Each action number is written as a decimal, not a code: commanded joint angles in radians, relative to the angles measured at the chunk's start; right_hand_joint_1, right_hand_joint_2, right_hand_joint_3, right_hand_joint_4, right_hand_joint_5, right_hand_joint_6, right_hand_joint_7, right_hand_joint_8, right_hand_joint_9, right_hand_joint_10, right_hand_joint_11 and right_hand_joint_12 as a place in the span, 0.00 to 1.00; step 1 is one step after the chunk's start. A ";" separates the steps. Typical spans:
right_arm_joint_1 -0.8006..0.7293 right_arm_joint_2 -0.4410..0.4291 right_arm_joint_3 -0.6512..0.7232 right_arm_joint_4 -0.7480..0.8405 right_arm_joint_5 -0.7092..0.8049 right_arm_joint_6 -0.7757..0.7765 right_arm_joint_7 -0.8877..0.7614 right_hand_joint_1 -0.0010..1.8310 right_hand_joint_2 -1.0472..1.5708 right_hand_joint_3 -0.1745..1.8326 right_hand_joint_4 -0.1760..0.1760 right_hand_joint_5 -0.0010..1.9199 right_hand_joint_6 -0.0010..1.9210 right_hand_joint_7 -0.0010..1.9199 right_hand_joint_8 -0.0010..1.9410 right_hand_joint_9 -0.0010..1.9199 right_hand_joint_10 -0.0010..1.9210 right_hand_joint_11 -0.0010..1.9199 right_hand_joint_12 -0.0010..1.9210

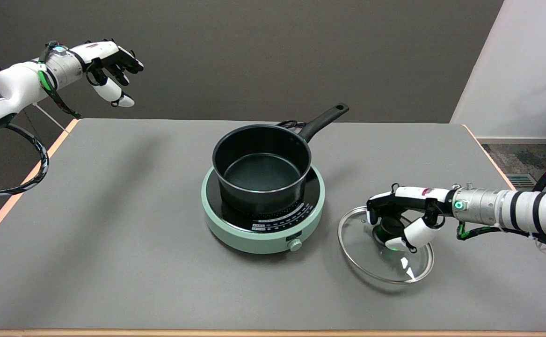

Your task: Place the pot lid onto the table.

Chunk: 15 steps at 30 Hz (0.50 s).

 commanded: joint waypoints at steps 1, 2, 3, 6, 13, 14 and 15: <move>0.004 0.002 -0.006 0.005 -0.014 -0.005 0.003 0.64 0.92 0.22 0.42 0.18 0.36 0.19 1.00 0.00 1.00 0.00 0.92; 0.004 0.002 -0.006 0.005 -0.014 -0.006 0.003 0.64 0.92 0.21 0.38 0.19 0.32 0.19 1.00 0.00 1.00 0.00 0.90; 0.004 0.002 -0.006 0.005 -0.015 -0.007 0.003 0.62 0.79 0.49 0.32 0.19 0.27 0.03 0.82 0.00 1.00 0.00 0.84; 0.002 0.002 -0.007 0.005 -0.016 -0.010 0.003 0.57 0.78 0.50 0.25 0.22 0.22 0.00 0.70 0.00 0.95 0.00 0.78; 0.003 0.002 -0.004 0.006 -0.016 -0.019 0.003 0.52 0.77 0.47 0.24 0.24 0.18 0.00 0.60 0.00 0.86 0.00 0.72; 0.004 0.002 -0.002 0.006 -0.017 -0.023 0.003 0.52 0.78 0.45 0.23 0.25 0.17 0.00 0.60 0.00 0.84 0.00 0.70; 0.004 0.002 -0.001 0.006 -0.019 -0.027 0.003 0.52 0.77 0.45 0.21 0.25 0.17 0.00 0.59 0.00 0.83 0.00 0.69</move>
